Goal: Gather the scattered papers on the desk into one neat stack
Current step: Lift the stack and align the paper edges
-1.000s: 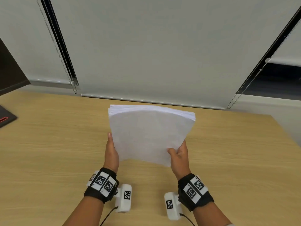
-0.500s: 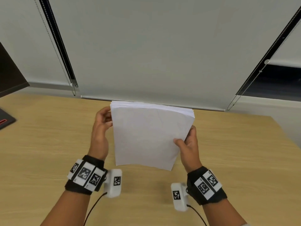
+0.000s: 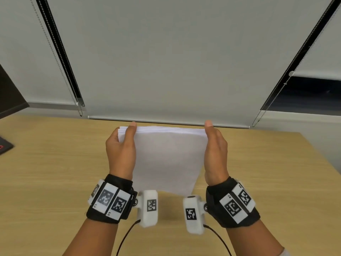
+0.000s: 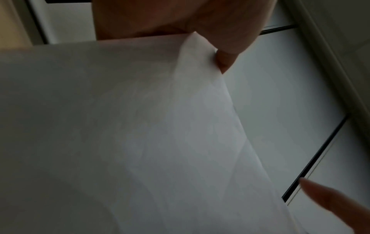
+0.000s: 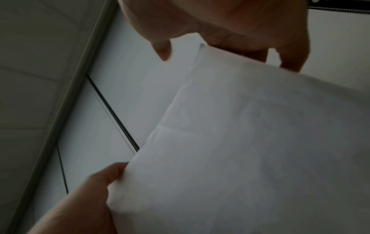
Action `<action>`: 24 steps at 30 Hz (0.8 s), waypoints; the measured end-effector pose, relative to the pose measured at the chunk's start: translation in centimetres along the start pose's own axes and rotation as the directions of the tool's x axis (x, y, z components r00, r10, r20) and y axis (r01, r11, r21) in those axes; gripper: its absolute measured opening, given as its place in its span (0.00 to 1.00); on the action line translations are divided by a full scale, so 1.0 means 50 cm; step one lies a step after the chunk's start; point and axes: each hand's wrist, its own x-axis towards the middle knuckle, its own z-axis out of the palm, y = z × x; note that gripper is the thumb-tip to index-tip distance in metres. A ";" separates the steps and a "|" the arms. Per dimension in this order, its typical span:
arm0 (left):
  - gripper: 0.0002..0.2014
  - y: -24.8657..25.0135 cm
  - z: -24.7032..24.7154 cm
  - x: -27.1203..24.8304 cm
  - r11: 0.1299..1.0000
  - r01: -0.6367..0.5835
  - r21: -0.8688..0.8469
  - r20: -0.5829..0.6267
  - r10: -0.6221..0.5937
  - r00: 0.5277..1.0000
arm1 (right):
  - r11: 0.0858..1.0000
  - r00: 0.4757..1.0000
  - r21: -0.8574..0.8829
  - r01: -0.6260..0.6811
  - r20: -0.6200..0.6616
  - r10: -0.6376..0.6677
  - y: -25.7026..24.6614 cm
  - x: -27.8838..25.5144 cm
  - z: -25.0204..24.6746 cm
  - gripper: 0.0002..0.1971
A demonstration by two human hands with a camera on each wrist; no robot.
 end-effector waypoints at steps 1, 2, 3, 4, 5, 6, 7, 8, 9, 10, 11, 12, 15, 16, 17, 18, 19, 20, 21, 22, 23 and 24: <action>0.33 -0.002 -0.001 0.003 1.000 0.008 -0.010 -0.014 -0.008 1.000 | 0.999 0.999 0.002 -0.032 -0.016 0.032 0.001 0.004 0.002 0.18; 0.24 -0.003 -0.001 0.008 1.000 -0.003 -0.025 -0.014 0.003 1.000 | 0.998 0.997 -0.002 -0.061 -0.038 0.060 0.005 0.007 0.004 0.17; 0.16 0.005 0.001 0.001 0.999 -0.019 -0.038 0.001 0.019 1.000 | 0.996 0.995 -0.007 -0.084 -0.052 0.083 0.006 0.008 0.006 0.16; 0.16 0.011 0.004 -0.005 0.999 -0.031 -0.037 0.013 0.032 0.999 | 0.995 0.993 -0.005 -0.099 -0.060 0.099 0.010 0.011 0.008 0.15; 0.16 0.011 0.004 -0.007 0.999 -0.029 -0.030 0.006 0.029 1.000 | 0.994 0.991 -0.001 -0.113 -0.067 0.113 0.013 0.012 0.011 0.15; 0.13 0.011 0.005 -0.008 0.999 -0.025 -0.032 -0.006 0.025 1.000 | 0.992 0.990 0.003 -0.122 -0.069 0.122 0.015 0.013 0.013 0.15; 0.11 0.013 0.004 -0.009 0.999 -0.025 -0.044 -0.015 0.025 1.000 | 0.991 0.989 -0.003 -0.134 -0.071 0.133 0.014 0.012 0.015 0.16; 0.10 0.015 0.004 -0.006 0.998 -0.033 -0.056 -0.019 0.032 0.999 | 0.991 0.988 0.003 -0.136 -0.071 0.136 0.014 0.012 0.015 0.16; 0.10 0.019 0.004 -0.007 0.997 -0.043 -0.064 -0.008 0.043 0.999 | 0.991 0.989 0.010 -0.132 -0.071 0.132 0.011 0.012 0.015 0.15; 0.10 0.018 0.004 -0.006 0.997 -0.047 -0.065 -0.006 0.047 0.999 | 0.993 0.990 0.015 -0.121 -0.067 0.122 0.010 0.013 0.015 0.14; 0.10 0.015 0.004 -0.004 0.997 -0.044 -0.070 -0.006 0.043 0.999 | 0.993 0.991 0.011 -0.117 -0.061 0.117 0.005 0.012 0.016 0.12; 0.10 0.013 0.004 -0.004 0.996 -0.035 -0.081 0.004 0.036 0.999 | 0.994 0.992 0.010 -0.111 -0.056 0.112 0.005 0.013 0.014 0.12; 0.16 0.015 0.005 -0.010 0.997 -0.017 -0.080 -0.003 0.017 1.000 | 0.993 0.991 -0.007 -0.122 -0.055 0.121 0.007 0.014 0.014 0.11; 0.17 0.014 0.005 -0.011 0.998 -0.010 -0.069 -0.007 0.009 1.000 | 0.991 0.990 -0.004 -0.131 -0.049 0.130 0.009 0.016 0.013 0.11; 0.15 0.017 0.006 -0.013 0.998 -0.005 -0.067 -0.012 0.004 1.000 | 0.990 0.989 0.001 -0.138 -0.045 0.138 0.009 0.016 0.013 0.10; 0.13 0.016 0.005 -0.012 0.998 -0.007 -0.064 -0.025 0.006 1.000 | 0.991 0.990 -0.008 -0.133 -0.042 0.133 0.012 0.017 0.013 0.10; 0.13 0.016 0.004 -0.014 0.997 -0.012 -0.071 -0.032 0.010 0.999 | 0.991 0.991 -0.011 -0.131 -0.039 0.130 0.011 0.016 0.014 0.09; 0.13 0.016 0.006 -0.014 0.997 -0.017 -0.076 -0.033 0.015 0.999 | 0.991 0.991 -0.009 -0.132 -0.038 0.132 0.015 0.019 0.015 0.09; 0.13 0.021 0.008 -0.016 0.997 -0.027 -0.077 -0.037 0.024 0.999 | 0.989 0.988 -0.005 -0.149 -0.040 0.149 0.013 0.018 0.016 0.11; 0.13 0.020 0.009 -0.014 0.998 -0.033 -0.062 -0.050 0.030 0.998 | 0.987 0.986 -0.010 -0.163 -0.036 0.163 0.013 0.017 0.016 0.16; 0.14 0.022 0.011 -0.016 0.998 -0.030 -0.048 -0.062 0.027 0.998 | 0.986 0.985 -0.012 -0.169 -0.033 0.168 0.012 0.018 0.015 0.18; 0.15 0.021 0.010 -0.014 0.999 -0.023 -0.048 -0.063 0.020 0.998 | 0.987 0.987 0.000 -0.158 -0.025 0.158 0.009 0.020 0.013 0.15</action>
